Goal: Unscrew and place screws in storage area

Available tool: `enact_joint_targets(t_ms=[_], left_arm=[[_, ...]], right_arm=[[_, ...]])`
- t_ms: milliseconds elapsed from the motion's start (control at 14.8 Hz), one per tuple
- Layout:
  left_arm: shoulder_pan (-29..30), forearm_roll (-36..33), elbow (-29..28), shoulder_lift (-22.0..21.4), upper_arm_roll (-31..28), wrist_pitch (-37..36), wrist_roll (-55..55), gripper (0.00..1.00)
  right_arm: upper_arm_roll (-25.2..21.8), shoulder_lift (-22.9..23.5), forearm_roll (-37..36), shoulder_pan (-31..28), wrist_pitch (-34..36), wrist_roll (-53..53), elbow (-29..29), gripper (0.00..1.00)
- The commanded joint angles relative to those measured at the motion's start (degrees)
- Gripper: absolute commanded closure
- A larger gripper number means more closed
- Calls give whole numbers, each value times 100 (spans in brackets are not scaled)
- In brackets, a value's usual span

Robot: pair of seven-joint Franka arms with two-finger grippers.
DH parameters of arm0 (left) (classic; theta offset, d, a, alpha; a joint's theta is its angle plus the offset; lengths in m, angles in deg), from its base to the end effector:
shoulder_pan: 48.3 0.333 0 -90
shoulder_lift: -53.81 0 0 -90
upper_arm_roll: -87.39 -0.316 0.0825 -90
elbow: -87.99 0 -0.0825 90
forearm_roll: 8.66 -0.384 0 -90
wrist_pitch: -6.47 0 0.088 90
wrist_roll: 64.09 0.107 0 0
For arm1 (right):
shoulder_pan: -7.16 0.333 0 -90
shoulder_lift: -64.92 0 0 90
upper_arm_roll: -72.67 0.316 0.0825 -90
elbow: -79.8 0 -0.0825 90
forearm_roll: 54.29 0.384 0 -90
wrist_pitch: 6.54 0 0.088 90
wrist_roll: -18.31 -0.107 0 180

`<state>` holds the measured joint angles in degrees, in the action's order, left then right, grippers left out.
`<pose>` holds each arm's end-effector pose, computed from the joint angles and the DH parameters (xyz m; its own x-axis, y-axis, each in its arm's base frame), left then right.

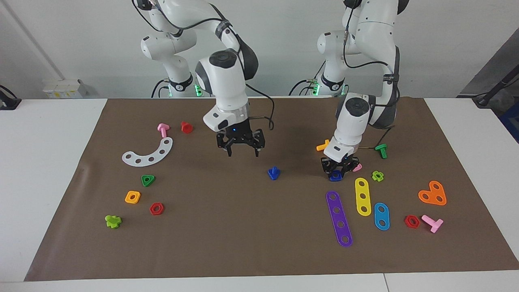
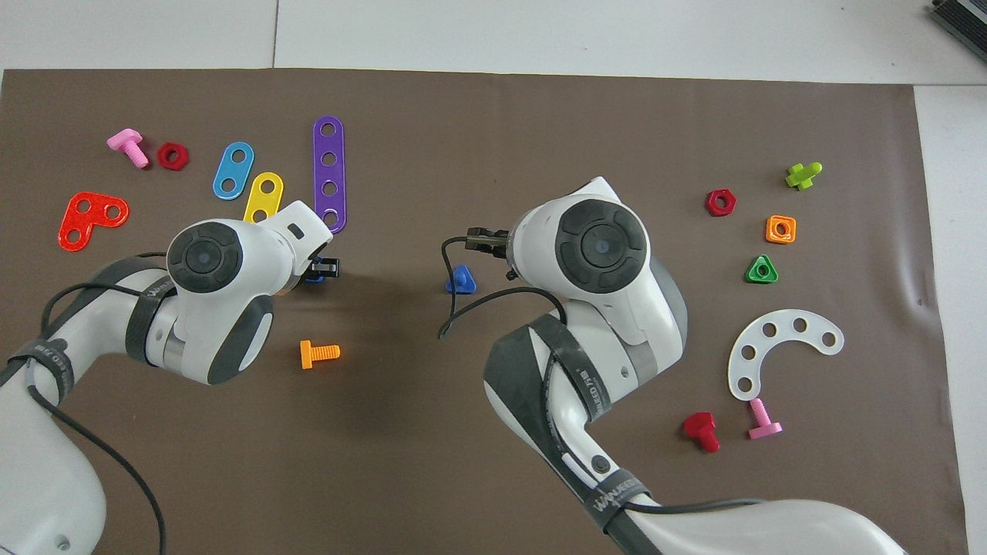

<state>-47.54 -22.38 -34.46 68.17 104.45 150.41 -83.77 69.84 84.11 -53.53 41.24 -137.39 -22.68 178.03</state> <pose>0.5590 -0.1622 0.3061 0.9813 -0.1130 0.1559 -0.1076 -0.9933 -0.0430 0.5719 0.3511 0.4173 0.9669 -0.1825 0.1786 -0.1567 -0.9763 -0.1493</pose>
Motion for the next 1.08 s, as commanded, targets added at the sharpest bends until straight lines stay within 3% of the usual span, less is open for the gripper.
enact_joint_targets(t_ms=[0,203,271,542,746,881,1017], left_arm=[[12,72,-61,-451,-9,-224,131,0],[-5,72,221,-750,-27,-944,349,0],[-14,72,248,-899,-79,-1181,420,0],[-664,202,388,-1401,-949,-1886,833,0],[-682,1089,616,-1804,-1335,-2368,1710,0],[-682,1310,1045,-1929,-1555,-3034,2238,0],[-673,1372,1843,-1859,-1697,-3922,2660,0]], right_arm=[[-34,339,-49,273,-19,-207,-286,0],[-34,1172,-312,660,-81,-190,-811,0],[-34,1262,-400,661,-299,-155,-892,0],[-34,1439,-559,661,-642,161,-849,9],[-34,1474,-691,679,-635,205,-796,23],[-34,1465,-700,670,-591,240,-752,27],[-34,1465,-700,661,-591,258,-656,31]])
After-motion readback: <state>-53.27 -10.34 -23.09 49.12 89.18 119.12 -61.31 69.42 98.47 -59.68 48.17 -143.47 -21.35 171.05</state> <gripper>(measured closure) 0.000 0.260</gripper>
